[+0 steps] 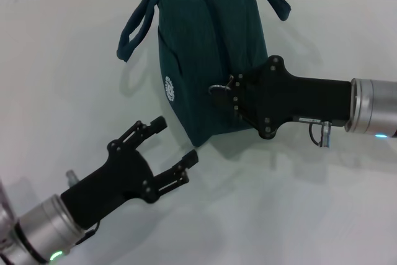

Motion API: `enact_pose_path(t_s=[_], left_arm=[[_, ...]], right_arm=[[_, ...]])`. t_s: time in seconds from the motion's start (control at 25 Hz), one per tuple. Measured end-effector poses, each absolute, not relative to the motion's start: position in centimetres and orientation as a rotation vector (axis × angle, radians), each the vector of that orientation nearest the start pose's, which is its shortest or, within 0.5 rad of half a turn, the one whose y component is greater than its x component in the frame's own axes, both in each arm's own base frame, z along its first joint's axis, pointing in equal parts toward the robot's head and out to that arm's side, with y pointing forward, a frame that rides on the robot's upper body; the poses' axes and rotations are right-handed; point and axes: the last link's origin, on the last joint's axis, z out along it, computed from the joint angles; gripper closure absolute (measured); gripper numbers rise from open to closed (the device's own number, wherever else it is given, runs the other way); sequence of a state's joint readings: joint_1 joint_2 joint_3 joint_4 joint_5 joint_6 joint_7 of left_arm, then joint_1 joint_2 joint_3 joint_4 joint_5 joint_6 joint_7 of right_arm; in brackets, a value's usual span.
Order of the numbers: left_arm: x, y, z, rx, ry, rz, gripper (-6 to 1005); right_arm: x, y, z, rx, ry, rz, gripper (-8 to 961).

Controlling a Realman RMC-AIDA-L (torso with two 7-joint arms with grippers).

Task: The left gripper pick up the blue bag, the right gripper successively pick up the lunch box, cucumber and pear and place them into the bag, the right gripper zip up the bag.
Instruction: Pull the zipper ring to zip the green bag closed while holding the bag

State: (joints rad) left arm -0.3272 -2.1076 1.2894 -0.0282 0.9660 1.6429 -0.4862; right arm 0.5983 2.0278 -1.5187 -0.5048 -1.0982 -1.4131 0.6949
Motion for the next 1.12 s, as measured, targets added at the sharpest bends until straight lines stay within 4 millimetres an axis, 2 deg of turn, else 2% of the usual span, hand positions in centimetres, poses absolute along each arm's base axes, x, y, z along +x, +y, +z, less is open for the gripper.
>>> enact_pose_path(t_s=[0.32,1.12], left_arm=[[-28.5,23.8,-8.0,-2.333,-0.523,-1.076,121],[-28.4,24.4,-7.7,-2.310,-0.457,-1.057,125]], right_arm=[[17.4,32.9,-5.5,-2.678,-0.322,1.020,938],[17.6,32.8,-5.5,-2.663,-0.302,1.027,937]])
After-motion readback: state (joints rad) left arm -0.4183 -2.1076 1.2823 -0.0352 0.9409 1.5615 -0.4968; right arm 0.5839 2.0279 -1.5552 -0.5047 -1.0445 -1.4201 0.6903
